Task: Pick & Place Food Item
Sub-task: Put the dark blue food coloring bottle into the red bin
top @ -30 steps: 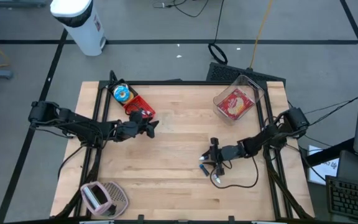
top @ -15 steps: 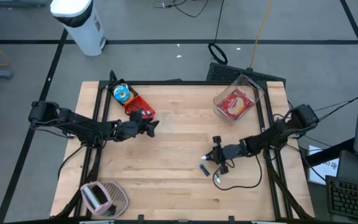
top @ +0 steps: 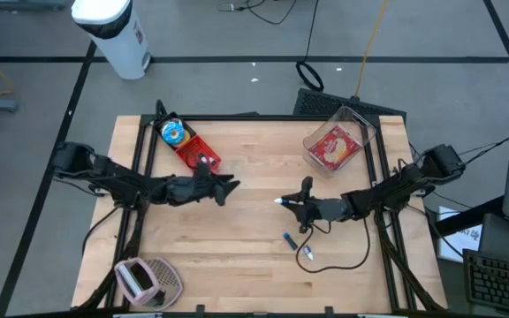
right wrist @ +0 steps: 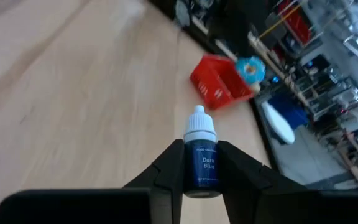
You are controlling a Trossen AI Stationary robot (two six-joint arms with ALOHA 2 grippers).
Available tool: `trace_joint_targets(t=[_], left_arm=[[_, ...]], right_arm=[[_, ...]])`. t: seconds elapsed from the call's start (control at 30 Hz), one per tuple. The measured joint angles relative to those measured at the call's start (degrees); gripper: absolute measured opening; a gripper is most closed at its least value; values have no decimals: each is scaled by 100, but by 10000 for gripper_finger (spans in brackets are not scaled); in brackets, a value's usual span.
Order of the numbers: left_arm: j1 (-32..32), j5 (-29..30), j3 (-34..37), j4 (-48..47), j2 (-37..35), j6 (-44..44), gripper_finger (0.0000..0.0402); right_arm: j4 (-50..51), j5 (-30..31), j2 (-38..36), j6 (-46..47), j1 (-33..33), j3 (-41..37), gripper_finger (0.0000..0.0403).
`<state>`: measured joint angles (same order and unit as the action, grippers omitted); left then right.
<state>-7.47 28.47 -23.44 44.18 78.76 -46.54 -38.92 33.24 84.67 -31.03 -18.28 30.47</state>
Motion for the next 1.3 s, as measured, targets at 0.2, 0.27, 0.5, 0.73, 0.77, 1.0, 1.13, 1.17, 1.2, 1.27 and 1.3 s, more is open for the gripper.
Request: trace_joint_targets(t=[0.2,0.27,0.5,0.73,0.77,1.0,1.13,1.17,1.2,1.27,1.3], left_arm=[[-199,-306,-1031,-27,1172,300,248],[-220,-557,-1452,-28,1561,507,248],[-231,-1048,-2644,-64,2473,1072,248],[-224,-1073,-3027,-81,2717,1228,248],[-224,-1073,-3034,-94,2715,1224,248],[-179,-1344,-3036,-114,2714,1127,248],[-126,-1351,-3036,-74,2714,1038,231],[-113,-1353,-3036,-72,2712,1036,221],[-97,-1353,-3036,-76,2712,1030,209],[-80,-1390,-3036,-83,2712,1018,181],[-80,-1390,-3036,-81,2712,1002,166]], right_arm=[[18,-9,-1,-338,-4,276,72],[7,-5,-1,-432,-4,278,69],[-102,196,-1,-475,-110,278,75],[-439,443,-1,-889,-284,281,70],[-484,442,-1,-931,-284,282,71],[-723,415,-1,-1020,-282,282,71],[-727,375,-1,-1022,-281,282,70],[-726,294,-1,-1019,-280,282,72],[-727,224,-1,-1013,-282,282,73],[-719,181,-1,-1003,-282,280,74],[-721,142,-1,-1001,-280,280,74]])
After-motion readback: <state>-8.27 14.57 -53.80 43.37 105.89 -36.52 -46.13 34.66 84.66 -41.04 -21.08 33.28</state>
